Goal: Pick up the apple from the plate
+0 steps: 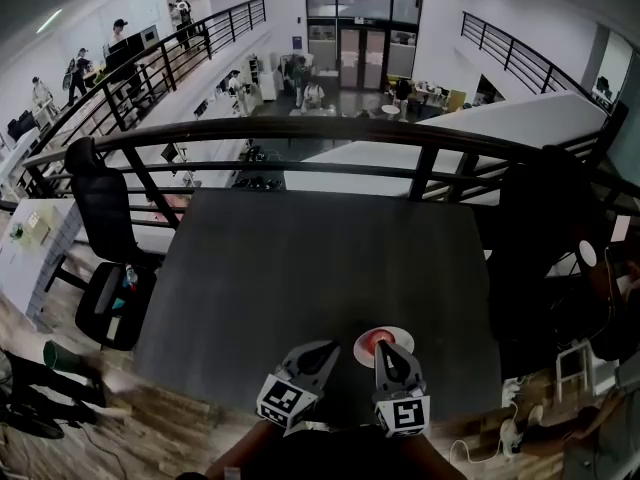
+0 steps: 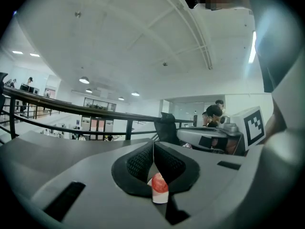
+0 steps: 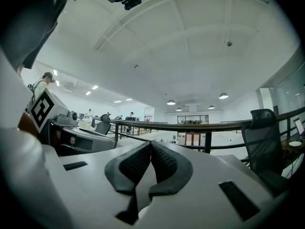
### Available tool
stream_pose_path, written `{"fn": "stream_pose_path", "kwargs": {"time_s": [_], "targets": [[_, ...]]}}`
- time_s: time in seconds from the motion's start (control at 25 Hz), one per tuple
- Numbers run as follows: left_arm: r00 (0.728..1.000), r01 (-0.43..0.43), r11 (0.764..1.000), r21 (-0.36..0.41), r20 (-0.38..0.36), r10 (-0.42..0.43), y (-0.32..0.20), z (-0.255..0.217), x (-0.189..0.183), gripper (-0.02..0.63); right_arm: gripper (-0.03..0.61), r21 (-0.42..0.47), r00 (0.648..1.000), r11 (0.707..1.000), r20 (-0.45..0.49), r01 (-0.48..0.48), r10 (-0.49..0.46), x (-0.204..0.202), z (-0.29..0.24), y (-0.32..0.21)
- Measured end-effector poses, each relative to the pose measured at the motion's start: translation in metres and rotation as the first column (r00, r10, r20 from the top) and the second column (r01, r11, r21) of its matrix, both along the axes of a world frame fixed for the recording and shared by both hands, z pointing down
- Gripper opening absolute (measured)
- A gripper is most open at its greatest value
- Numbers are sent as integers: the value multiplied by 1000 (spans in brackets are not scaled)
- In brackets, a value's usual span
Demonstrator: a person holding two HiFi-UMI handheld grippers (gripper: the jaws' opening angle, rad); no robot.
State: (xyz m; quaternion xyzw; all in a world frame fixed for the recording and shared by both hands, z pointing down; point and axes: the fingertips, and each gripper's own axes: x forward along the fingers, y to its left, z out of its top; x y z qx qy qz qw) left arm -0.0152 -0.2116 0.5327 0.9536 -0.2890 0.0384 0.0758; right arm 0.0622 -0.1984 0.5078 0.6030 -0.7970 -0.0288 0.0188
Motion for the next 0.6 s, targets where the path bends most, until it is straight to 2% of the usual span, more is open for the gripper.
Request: {"fn": "stream_pose_path", "kwargs": {"time_s": [0.2, 0.6], "targets": [[1000, 19, 1000, -8, -2, -19, -7, 0, 11, 26, 25, -31, 999, 999, -36, 24, -25, 17, 12, -6], [998, 52, 998, -36, 27, -51, -8, 13, 31, 27, 25, -74, 999, 997, -37, 32, -34, 49, 27, -14]]}}
